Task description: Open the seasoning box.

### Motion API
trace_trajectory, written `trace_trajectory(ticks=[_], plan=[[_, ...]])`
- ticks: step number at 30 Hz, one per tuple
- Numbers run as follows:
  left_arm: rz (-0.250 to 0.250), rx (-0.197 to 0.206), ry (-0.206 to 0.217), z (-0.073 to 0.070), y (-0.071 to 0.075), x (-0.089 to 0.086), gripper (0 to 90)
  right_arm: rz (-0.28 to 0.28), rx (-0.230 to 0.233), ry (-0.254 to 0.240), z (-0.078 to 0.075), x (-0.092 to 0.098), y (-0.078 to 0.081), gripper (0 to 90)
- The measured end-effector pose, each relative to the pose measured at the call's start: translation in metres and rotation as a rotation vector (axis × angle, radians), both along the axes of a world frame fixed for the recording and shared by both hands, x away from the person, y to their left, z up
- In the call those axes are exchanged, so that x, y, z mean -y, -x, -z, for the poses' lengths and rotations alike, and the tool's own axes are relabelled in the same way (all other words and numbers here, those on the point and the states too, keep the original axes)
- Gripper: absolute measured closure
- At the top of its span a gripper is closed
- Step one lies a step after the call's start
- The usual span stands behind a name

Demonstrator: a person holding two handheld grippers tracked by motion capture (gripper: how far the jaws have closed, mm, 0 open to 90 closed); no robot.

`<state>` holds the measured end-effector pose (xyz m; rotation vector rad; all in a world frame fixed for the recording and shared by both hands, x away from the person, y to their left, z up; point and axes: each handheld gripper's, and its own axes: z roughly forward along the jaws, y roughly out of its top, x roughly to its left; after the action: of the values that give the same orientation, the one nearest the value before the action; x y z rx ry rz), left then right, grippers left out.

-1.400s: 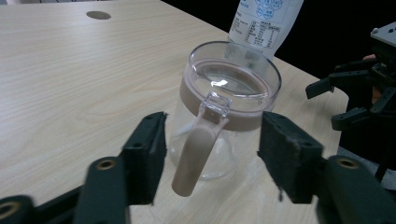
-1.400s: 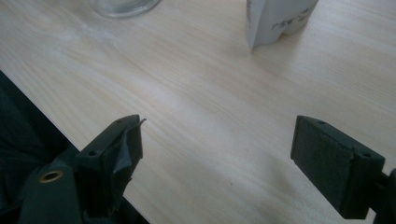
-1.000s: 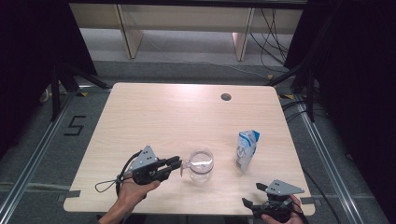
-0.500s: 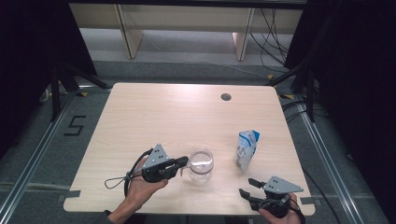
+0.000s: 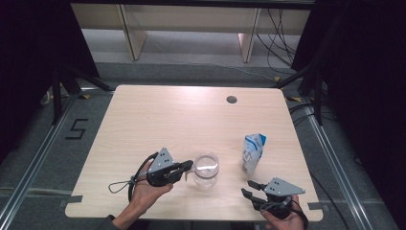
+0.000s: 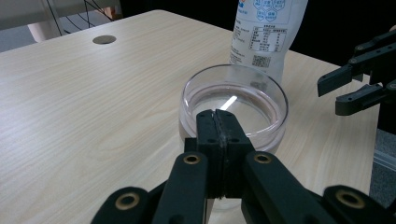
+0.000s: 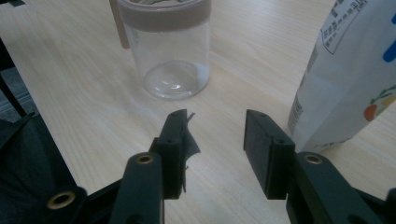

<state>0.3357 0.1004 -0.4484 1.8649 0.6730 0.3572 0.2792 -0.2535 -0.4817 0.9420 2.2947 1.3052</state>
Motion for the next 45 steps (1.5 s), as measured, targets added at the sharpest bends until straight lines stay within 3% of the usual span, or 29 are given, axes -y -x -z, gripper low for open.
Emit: trace_trajectory(ticks=[1, 5, 6, 7, 9, 10, 16, 17, 18, 19, 20, 25, 26, 27, 29, 30, 34, 36, 43, 45], plan=[[0.001, -0.001, -0.006, 0.000, 0.000, 0.000, 88.9, -0.020, 0.020, 0.013, 0.000, 0.000, -0.003, 62.4], [0.003, 0.001, -0.001, 0.001, -0.001, -0.001, 89.1, -0.016, -0.004, 0.002, 0.001, -0.006, -0.004, 64.8], [-0.004, -0.003, 0.007, 0.002, -0.001, -0.001, 89.1, -0.023, 0.026, 0.015, 0.000, -0.007, -0.006, 65.4], [-0.006, -0.003, 0.014, 0.002, -0.002, -0.001, 89.1, -0.018, -0.001, 0.008, 0.000, -0.008, -0.006, 66.0], [-0.004, 0.000, 0.013, 0.002, -0.002, -0.002, 89.1, -0.021, 0.000, 0.013, -0.001, -0.011, -0.006, 66.8], [-0.006, 0.000, 0.008, 0.002, -0.001, -0.002, 89.1, -0.033, 0.031, 0.022, -0.001, -0.011, -0.009, 67.3], [-0.005, 0.007, 0.005, 0.002, -0.001, -0.002, 89.1, -0.048, 0.020, 0.026, -0.003, -0.021, -0.014, 72.0], [-0.006, 0.009, 0.003, 0.002, -0.001, -0.002, 89.1, -0.059, 0.036, 0.029, -0.003, -0.022, -0.016, 73.0], [-0.003, 0.013, 0.000, 0.002, -0.001, -0.002, 89.1, -0.052, 0.021, 0.023, -0.002, -0.025, -0.016, 73.8], [-0.003, 0.014, -0.001, 0.002, 0.000, -0.002, 89.1, -0.053, 0.036, 0.022, -0.002, -0.027, -0.017, 74.6], [-0.002, 0.015, 0.000, 0.002, 0.000, -0.002, 89.1, -0.066, 0.020, 0.019, -0.003, -0.028, -0.018, 75.1], [-0.006, 0.018, 0.000, 0.003, 0.000, -0.002, 89.1, -0.068, 0.057, 0.016, -0.006, -0.035, -0.025, 79.5], [-0.005, 0.021, -0.001, 0.003, 0.000, -0.002, 89.1, -0.058, 0.030, 0.004, -0.006, -0.037, -0.024, 80.4], [-0.005, 0.022, 0.001, 0.003, 0.001, -0.002, 89.1, -0.068, 0.059, 0.005, -0.006, -0.038, -0.027, 81.0], [-0.002, 0.025, -0.001, 0.003, 0.001, -0.002, 89.1, -0.074, 0.067, 0.005, -0.006, -0.040, -0.030, 82.3], [-0.002, 0.024, 0.000, 0.003, 0.001, -0.002, 89.2, -0.074, 0.040, -0.008, -0.006, -0.042, -0.030, 82.6], [0.000, 0.029, -0.005, 0.003, 0.001, -0.003, 89.2, -0.066, 0.061, -0.014, -0.006, -0.044, -0.034, 84.7], [-0.003, 0.032, -0.005, 0.004, 0.002, -0.002, 89.2, -0.067, 0.032, -0.036, -0.006, -0.045, -0.034, 84.9], [-0.001, 0.041, -0.007, 0.004, 0.003, -0.002, 89.2, -0.066, 0.057, -0.025, -0.007, -0.045, -0.040, 85.4], [-0.001, 0.045, -0.006, 0.005, 0.003, -0.002, 89.2, -0.063, 0.039, -0.032, -0.007, -0.046, -0.041, 85.9]])
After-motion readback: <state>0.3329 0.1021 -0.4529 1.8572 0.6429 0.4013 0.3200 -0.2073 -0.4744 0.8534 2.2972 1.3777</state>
